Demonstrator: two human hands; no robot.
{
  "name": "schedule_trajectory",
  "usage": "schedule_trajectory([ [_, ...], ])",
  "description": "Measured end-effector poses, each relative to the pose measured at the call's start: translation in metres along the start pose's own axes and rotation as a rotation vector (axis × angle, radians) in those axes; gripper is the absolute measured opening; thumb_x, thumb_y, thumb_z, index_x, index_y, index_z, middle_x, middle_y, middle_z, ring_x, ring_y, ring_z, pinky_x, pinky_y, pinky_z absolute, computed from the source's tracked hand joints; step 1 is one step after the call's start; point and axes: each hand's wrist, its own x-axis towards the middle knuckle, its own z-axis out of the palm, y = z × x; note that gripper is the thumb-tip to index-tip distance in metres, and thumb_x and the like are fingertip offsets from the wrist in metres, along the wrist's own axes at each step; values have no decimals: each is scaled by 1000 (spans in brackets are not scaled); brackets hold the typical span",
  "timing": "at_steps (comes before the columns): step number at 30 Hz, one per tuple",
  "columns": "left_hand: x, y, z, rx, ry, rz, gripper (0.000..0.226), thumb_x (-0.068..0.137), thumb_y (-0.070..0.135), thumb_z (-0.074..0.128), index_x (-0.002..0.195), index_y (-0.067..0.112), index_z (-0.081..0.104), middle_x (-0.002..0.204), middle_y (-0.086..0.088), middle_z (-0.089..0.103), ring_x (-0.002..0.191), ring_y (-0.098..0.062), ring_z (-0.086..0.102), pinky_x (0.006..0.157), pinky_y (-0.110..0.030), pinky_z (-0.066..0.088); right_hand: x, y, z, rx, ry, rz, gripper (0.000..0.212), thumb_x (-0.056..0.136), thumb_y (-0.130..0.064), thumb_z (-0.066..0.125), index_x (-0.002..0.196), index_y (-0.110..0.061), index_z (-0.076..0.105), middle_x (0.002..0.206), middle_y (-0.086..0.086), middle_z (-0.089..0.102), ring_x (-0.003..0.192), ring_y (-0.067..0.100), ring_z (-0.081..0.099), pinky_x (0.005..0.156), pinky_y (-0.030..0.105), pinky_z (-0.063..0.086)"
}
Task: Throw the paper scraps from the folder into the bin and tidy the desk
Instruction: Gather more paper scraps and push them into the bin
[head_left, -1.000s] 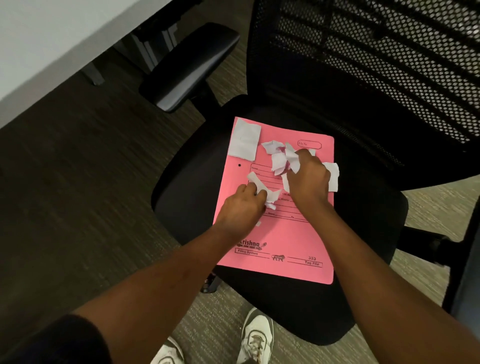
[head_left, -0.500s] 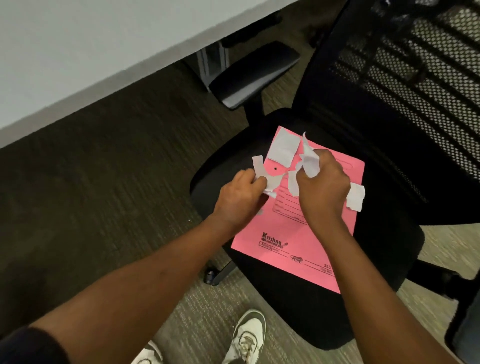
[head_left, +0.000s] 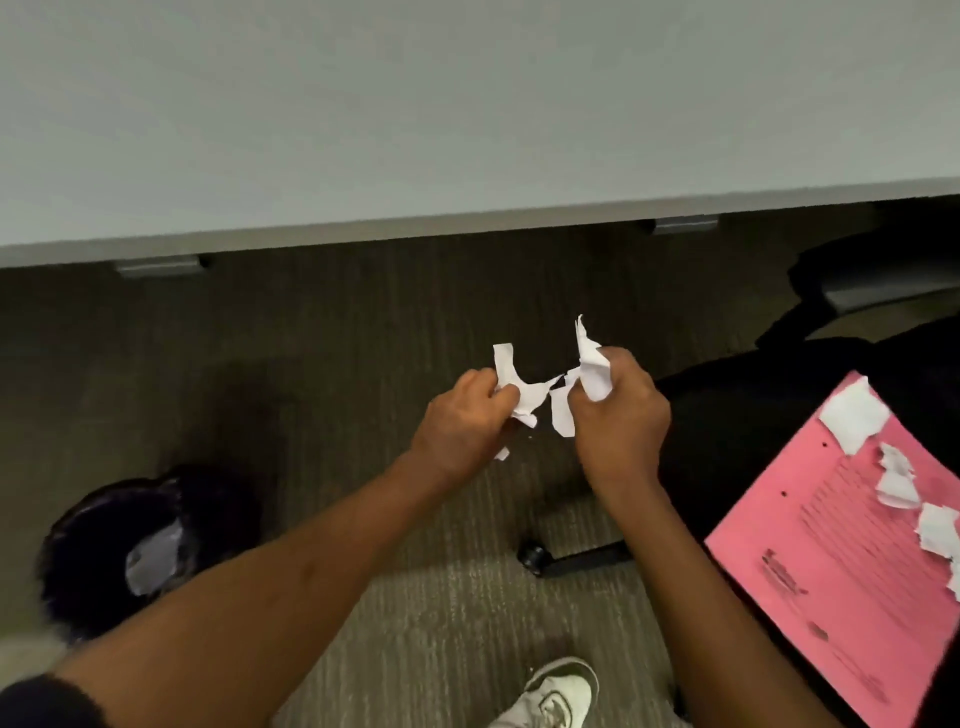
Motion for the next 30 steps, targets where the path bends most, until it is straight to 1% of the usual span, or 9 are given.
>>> schedule_trajectory([
  [2, -34, -48, -25, 30, 32, -64, 26, 81, 26, 51, 72, 2, 60, 67, -14, 53, 59, -31, 54, 33, -31, 40, -21, -38, 44, 16, -58, -36, 36, 76, -5, 65, 111, -12, 63, 99, 14, 68, 88, 31, 62, 76, 34, 46],
  [6, -119, -138, -70, 85, 18, -226, 22, 67, 13, 79, 71, 2, 61, 67, -14, 55, 59, -31, 56, 34, -32, 43, -72, -110, 135, 54, -179, -91, 35, 77, -5, 65, 110, -13, 64, 99, 12, 69, 89, 30, 63, 78, 36, 48],
  [8, -163, -179, -87, 83, -9, -315, 25, 65, 13, 81, 73, 2, 61, 69, -14, 55, 61, -32, 57, 35, -34, 44, -101, -139, 180, 64, -247, -117, 34, 77, -5, 65, 110, -13, 64, 99, 12, 69, 89, 29, 63, 79, 40, 50],
  [10, -208, -218, -101, 97, -12, -381, 20, 70, 17, 74, 75, 3, 61, 71, -14, 56, 64, -32, 57, 36, -35, 45, -133, -166, 224, 60, -316, -138, 35, 77, -5, 65, 111, -15, 64, 100, 11, 69, 89, 28, 63, 80, 41, 51],
  [20, -379, -349, -123, 137, -78, -620, 33, 57, 12, 82, 78, 5, 58, 73, -15, 55, 65, -33, 57, 39, -30, 39, -258, -234, 402, 15, -561, -234, 28, 75, -6, 63, 102, -12, 65, 93, 13, 69, 84, 32, 63, 72, 36, 49],
  [24, -420, -371, -108, 140, -158, -711, 31, 56, 7, 82, 78, 1, 62, 74, -19, 59, 63, -37, 59, 41, -35, 44, -295, -232, 453, -83, -641, -208, 18, 74, -5, 64, 92, -8, 64, 88, 18, 69, 81, 36, 63, 67, 34, 47],
  [26, -435, -381, -98, 129, -210, -785, 27, 69, 12, 73, 93, 2, 65, 84, -20, 61, 73, -38, 60, 51, -40, 48, -308, -224, 474, -125, -713, -160, 18, 73, -5, 66, 91, -7, 65, 89, 18, 70, 82, 35, 64, 66, 31, 45],
  [28, -445, -391, -84, 117, -306, -887, 33, 83, 23, 60, 114, 14, 62, 97, -16, 62, 85, -35, 60, 63, -37, 47, -315, -211, 495, -179, -779, -71, 27, 72, -9, 71, 99, -6, 67, 97, 19, 69, 89, 36, 64, 71, 32, 47],
  [30, -450, -400, -72, 70, -376, -983, 33, 85, 31, 57, 116, 20, 62, 100, -14, 64, 86, -32, 62, 63, -31, 41, -318, -197, 512, -203, -860, 99, 33, 74, -11, 73, 105, -4, 65, 104, 21, 67, 94, 36, 64, 78, 35, 53],
])
